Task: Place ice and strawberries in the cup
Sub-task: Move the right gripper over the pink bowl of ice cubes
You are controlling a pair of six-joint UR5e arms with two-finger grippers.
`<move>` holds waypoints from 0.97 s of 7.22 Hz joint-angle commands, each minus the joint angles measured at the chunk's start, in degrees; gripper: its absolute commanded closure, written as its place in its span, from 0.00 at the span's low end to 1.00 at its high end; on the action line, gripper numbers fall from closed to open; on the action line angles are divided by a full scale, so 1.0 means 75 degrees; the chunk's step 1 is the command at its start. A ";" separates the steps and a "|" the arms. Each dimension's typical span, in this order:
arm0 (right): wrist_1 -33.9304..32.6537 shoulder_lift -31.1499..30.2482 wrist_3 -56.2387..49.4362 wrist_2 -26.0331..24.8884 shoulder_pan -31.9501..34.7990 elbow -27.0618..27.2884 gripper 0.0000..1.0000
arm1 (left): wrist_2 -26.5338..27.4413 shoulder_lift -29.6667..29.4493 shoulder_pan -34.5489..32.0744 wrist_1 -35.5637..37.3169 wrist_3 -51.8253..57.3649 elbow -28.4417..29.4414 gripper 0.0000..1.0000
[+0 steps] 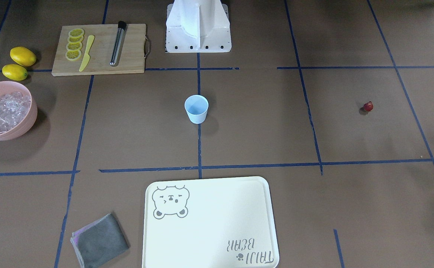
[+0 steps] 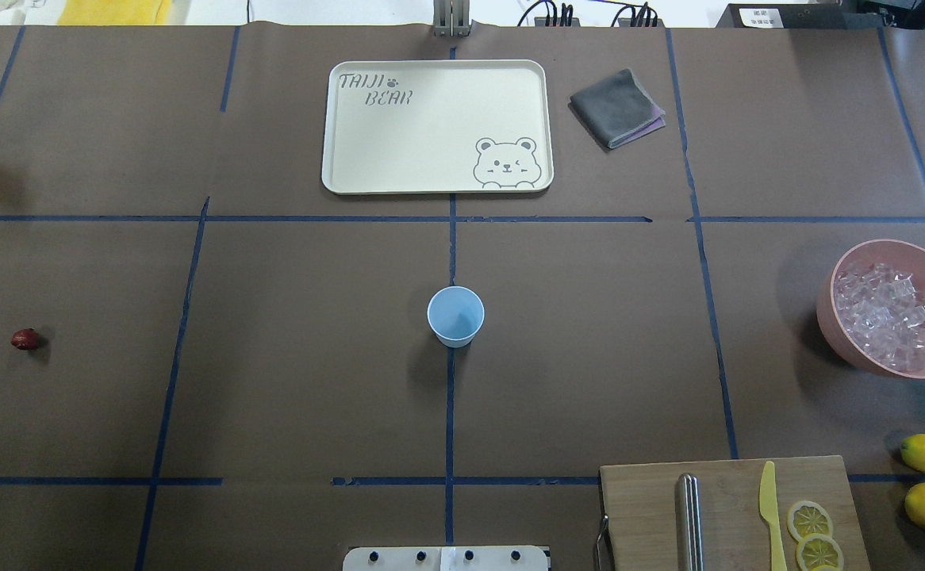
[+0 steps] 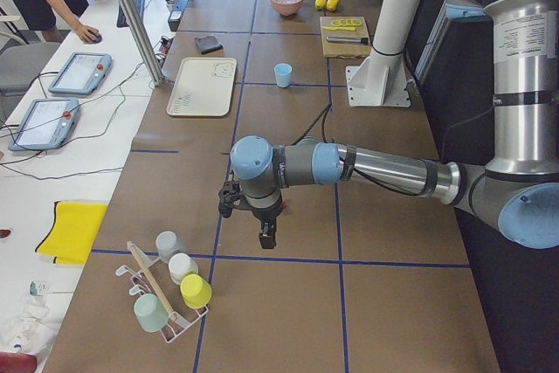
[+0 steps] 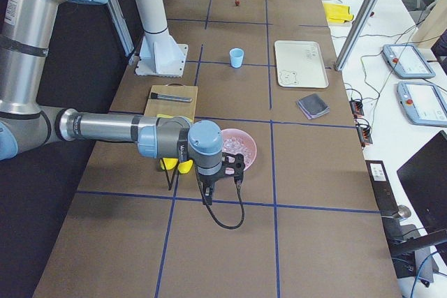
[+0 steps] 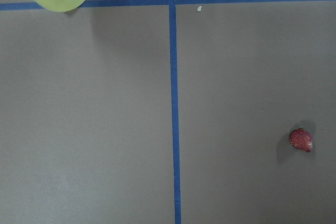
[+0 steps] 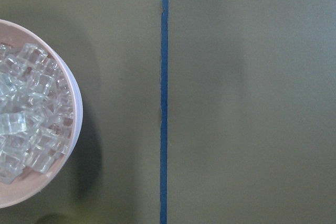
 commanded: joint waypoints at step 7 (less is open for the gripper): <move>0.0880 0.0002 0.1612 0.0715 -0.0663 0.0255 0.01 | -0.0331 0.0427 0.0065 -0.0867 -0.0009 -0.0085 0.00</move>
